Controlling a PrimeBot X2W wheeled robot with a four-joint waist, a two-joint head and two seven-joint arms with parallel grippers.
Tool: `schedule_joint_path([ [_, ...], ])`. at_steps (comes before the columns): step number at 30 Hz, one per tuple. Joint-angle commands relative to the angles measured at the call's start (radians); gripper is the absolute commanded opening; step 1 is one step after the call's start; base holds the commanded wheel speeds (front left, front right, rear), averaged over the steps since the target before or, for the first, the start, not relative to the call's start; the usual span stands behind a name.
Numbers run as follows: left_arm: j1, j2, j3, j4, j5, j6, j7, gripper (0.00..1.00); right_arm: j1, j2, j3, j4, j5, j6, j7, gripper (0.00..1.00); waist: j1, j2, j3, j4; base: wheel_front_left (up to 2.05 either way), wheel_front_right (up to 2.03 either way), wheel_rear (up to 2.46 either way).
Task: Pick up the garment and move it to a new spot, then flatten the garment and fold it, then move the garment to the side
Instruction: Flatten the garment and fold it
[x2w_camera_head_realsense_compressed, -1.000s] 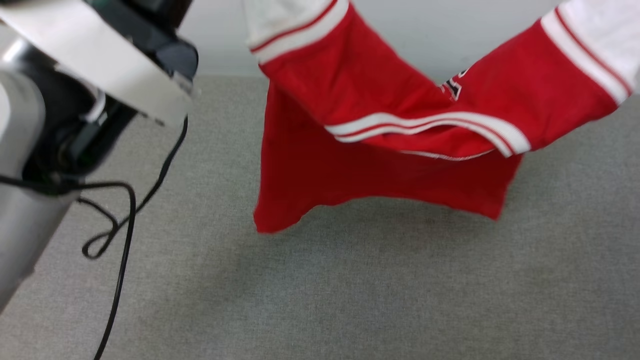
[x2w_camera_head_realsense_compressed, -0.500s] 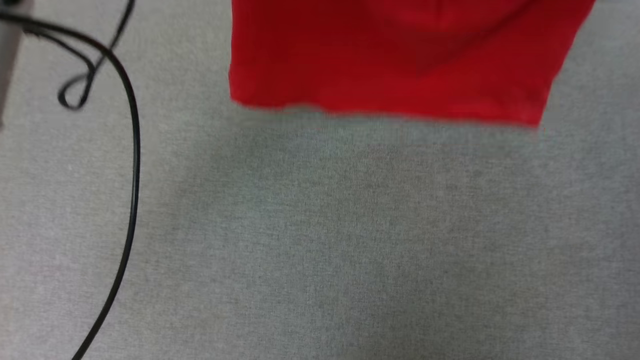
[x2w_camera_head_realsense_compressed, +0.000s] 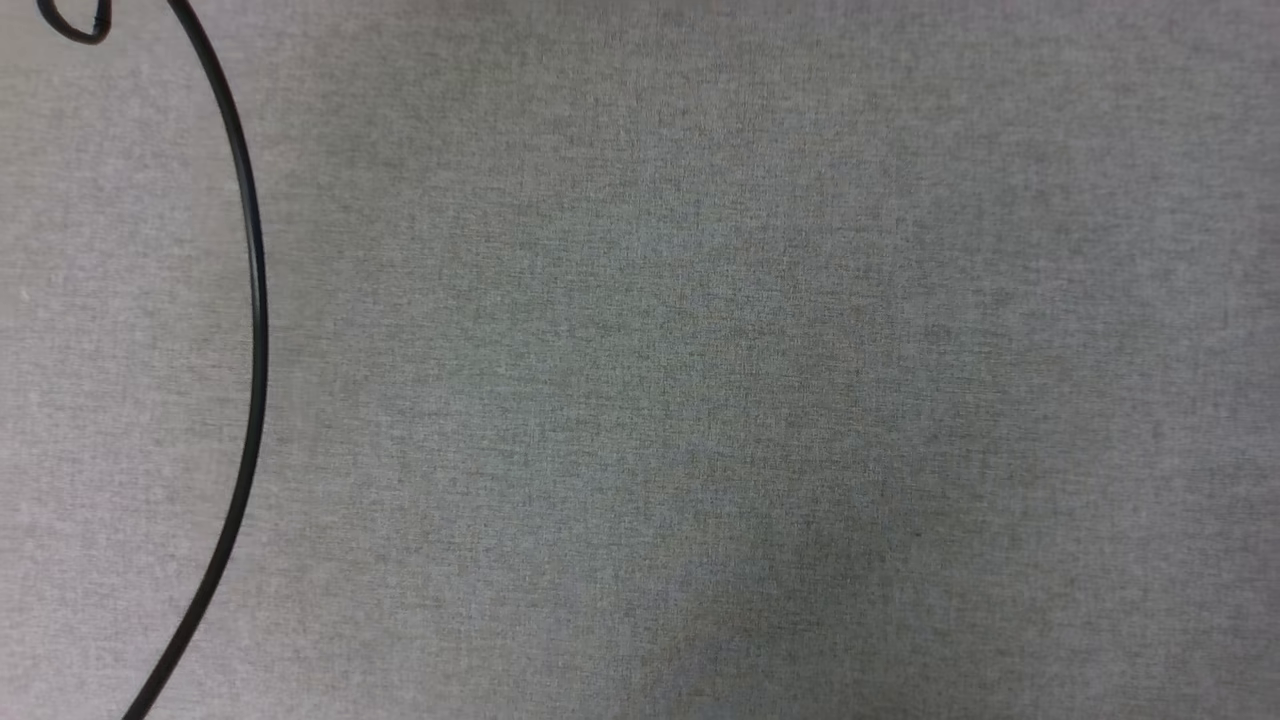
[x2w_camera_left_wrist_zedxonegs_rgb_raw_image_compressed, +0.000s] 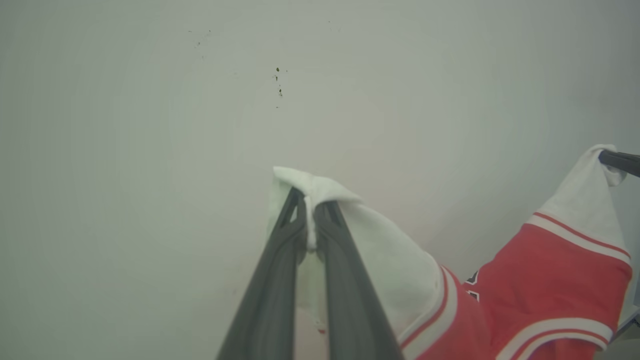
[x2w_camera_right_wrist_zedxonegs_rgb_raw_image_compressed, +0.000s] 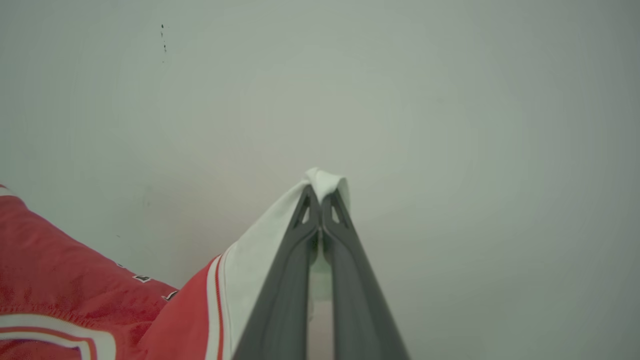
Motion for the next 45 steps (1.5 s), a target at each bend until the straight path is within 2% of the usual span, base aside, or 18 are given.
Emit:
schedule_joint_path([
  [1, -0.008, -0.001, 0.001, 0.022, 0.005, -0.006, -0.015, 0.00, -0.011, 0.009, 0.015, 0.023, -0.005, -0.001, -0.019, 0.00, -0.0003, 0.0001, 0.020, 0.000, 0.00, 0.00, 0.00],
  [6, 0.054, -0.019, -0.008, 0.079, -0.006, -0.025, -0.074, 0.00, 0.044, 0.030, 0.059, 0.094, 0.043, -0.001, -0.078, 0.00, -0.0003, 0.0001, 0.025, -0.002, 0.00, 0.00, 0.00],
  [10, 0.134, -0.023, -0.014, 0.086, -0.019, -0.037, -0.107, 0.00, 0.117, 0.017, 0.099, 0.114, 0.090, -0.001, -0.122, 0.00, -0.0003, 0.0001, 0.010, -0.007, 0.00, 0.00, 0.00],
  [18, 0.391, -0.001, -0.010, 0.002, -0.039, -0.018, -0.139, 0.00, 0.366, -0.009, 0.154, 0.077, 0.177, -0.001, -0.201, 0.00, -0.0003, 0.0001, -0.069, -0.018, 0.00, 0.00, 0.00],
  [21, 0.509, 0.016, -0.004, -0.045, -0.048, 0.001, -0.143, 0.00, 0.484, -0.013, 0.175, 0.050, 0.202, -0.001, -0.222, 0.00, -0.0003, 0.0001, -0.109, -0.025, 0.00, 0.00, 0.00],
  [31, 0.962, 0.072, 0.024, -0.268, -0.065, 0.116, -0.149, 0.00, 0.869, -0.039, 0.206, -0.061, 0.239, -0.001, -0.260, 0.00, -0.0003, 0.0001, -0.271, -0.038, 0.00, 0.00, 0.00],
  [40, 1.318, 0.116, 0.058, -0.426, -0.107, 0.208, -0.149, 0.00, 1.219, -0.049, 0.132, -0.183, 0.248, -0.001, -0.220, 0.00, -0.0003, 0.0001, -0.402, -0.043, 0.00, 0.00, 0.00],
  [41, 1.318, 0.116, 0.058, -0.426, -0.107, 0.208, -0.149, 0.00, 1.219, -0.049, 0.132, -0.183, 0.248, -0.001, -0.220, 0.00, -0.0003, 0.0001, -0.402, -0.043, 0.00, 0.00, 0.00],
  [45, 1.481, 0.129, 0.086, -0.481, -0.135, 0.242, -0.149, 0.00, 1.418, -0.030, 0.060, -0.258, 0.225, -0.001, -0.181, 0.00, -0.0003, 0.0001, -0.456, -0.031, 0.00, 0.00, 0.00],
])
